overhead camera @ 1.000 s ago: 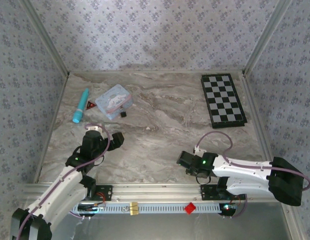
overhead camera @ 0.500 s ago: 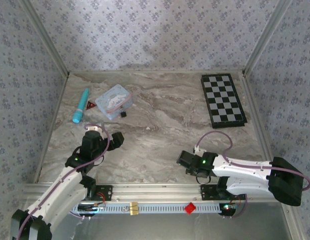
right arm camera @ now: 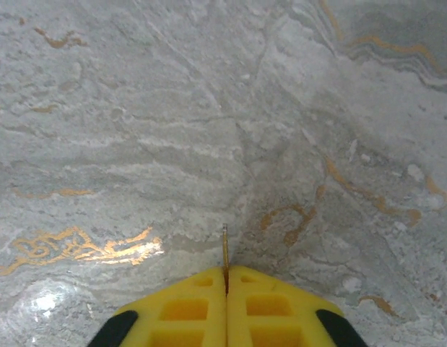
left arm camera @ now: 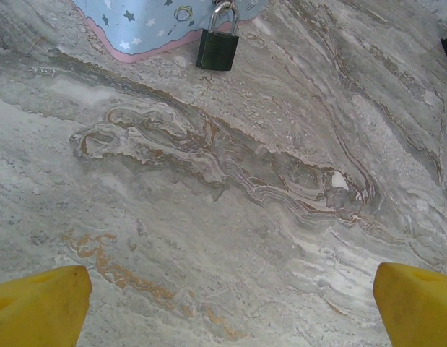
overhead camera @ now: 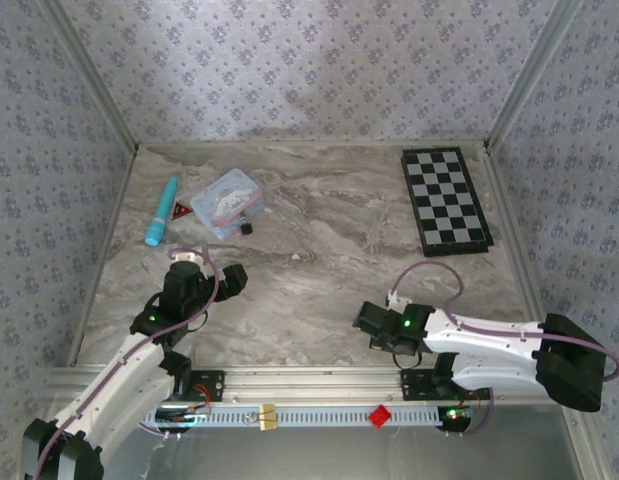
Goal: Unlock the padlock with the key
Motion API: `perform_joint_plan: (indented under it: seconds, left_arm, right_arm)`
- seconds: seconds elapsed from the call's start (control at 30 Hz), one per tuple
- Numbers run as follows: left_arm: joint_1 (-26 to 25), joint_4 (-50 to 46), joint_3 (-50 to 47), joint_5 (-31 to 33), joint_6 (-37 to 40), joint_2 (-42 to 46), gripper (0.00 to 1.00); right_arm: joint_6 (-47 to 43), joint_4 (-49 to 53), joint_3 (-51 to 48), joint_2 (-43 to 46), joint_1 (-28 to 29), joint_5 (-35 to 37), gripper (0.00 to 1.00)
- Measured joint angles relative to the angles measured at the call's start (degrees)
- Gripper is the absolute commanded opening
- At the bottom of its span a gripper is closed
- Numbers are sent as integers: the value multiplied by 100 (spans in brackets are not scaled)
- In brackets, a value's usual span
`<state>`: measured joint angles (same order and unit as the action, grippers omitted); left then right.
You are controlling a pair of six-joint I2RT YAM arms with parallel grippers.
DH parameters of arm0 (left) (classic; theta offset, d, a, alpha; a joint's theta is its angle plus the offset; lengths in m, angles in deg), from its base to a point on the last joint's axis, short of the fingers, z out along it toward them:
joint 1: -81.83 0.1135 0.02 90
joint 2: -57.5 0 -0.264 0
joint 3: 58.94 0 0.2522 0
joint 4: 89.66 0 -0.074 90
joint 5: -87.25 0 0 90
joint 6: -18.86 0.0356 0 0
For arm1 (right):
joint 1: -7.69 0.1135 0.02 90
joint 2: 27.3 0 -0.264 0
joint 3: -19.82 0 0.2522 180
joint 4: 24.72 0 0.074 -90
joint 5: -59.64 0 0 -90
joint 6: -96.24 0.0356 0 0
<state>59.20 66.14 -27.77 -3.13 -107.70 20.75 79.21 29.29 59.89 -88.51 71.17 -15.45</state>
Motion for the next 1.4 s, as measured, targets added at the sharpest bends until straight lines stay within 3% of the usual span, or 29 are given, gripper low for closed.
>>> perform_joint_plan:
  seconds: [0.17,0.3,0.47,0.7,0.93,1.1,1.4]
  left_arm:
    - [0,4,0,-2,-28,-48,100]
    - [0,26,61,-61,-98,-238,100]
    - [0,175,623,-402,-146,-667,100]
    - [0,726,1475,-1263,70,-909,100]
    - [0,935,1578,-2076,323,-866,98]
    - [0,1169,1543,-2557,415,-702,95]
    - [-149,2065,1156,-3456,407,-992,70]
  right_arm:
    - [-295,-20,278,282,-2,144,0]
    - [-1178,-295,857,457,-122,160,0]
    - [-2887,-1685,1351,461,-538,-195,0]
    - [-4586,-4039,1180,238,-981,-1123,0]
    - [-5215,-5792,634,125,-1314,-2155,0]
    - [-5396,-6459,439,11,-1316,-2684,0]
    - [-5438,-7101,450,-551,-1515,-3696,0]
